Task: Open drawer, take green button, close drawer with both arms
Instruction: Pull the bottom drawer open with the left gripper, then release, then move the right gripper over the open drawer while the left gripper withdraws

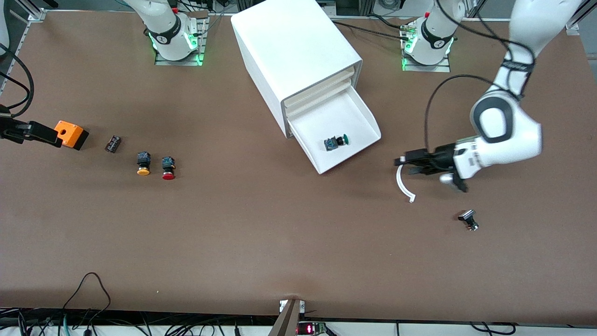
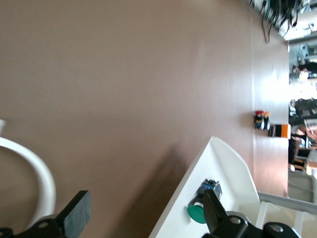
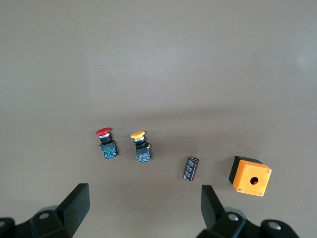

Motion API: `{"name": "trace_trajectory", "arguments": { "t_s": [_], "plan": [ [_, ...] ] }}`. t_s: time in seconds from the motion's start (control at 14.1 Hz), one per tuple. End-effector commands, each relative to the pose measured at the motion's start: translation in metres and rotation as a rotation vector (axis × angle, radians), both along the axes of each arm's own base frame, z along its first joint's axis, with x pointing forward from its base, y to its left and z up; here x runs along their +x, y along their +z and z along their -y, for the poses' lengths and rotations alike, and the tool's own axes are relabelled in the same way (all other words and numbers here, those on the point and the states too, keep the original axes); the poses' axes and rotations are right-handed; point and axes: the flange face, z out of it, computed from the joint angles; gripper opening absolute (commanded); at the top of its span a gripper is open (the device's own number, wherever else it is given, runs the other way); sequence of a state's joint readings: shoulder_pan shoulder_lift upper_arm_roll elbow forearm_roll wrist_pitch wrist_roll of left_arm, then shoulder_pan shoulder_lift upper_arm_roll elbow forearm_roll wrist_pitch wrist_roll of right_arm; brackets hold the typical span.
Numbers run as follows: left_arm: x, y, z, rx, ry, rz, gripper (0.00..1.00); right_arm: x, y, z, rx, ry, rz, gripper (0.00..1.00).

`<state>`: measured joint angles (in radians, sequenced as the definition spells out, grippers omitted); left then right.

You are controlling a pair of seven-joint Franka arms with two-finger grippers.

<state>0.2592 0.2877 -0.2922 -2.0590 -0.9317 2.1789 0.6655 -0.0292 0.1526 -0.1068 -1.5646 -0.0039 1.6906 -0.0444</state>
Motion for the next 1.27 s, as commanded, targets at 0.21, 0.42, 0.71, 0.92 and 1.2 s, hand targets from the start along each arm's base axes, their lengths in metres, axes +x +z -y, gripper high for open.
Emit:
{"name": "trace_trajectory", "arguments": {
  "t_s": [0.21,0.42,0.71,0.92,1.2],
  "plan": [
    [-0.011,0.182,-0.036,0.419,-0.287,0.227,1.00,0.010,-0.011,-0.043,0.021,0.078,-0.013,1.00],
    [-0.021,0.251,-0.051,0.600,-0.425,0.195,1.00,0.012,-0.009,-0.103,0.034,0.158,-0.001,1.00],
    [-0.033,0.266,-0.028,0.783,-0.459,0.039,1.00,0.020,-0.024,-0.192,0.037,0.295,0.058,1.00],
    [-0.033,0.266,-0.005,0.869,-0.508,0.050,1.00,0.030,-0.048,-0.215,0.152,0.298,0.064,1.00],
    [-0.033,0.270,0.003,0.859,-0.437,0.031,1.00,0.022,-0.071,-0.315,0.150,0.530,0.043,1.00]
  ]
}}
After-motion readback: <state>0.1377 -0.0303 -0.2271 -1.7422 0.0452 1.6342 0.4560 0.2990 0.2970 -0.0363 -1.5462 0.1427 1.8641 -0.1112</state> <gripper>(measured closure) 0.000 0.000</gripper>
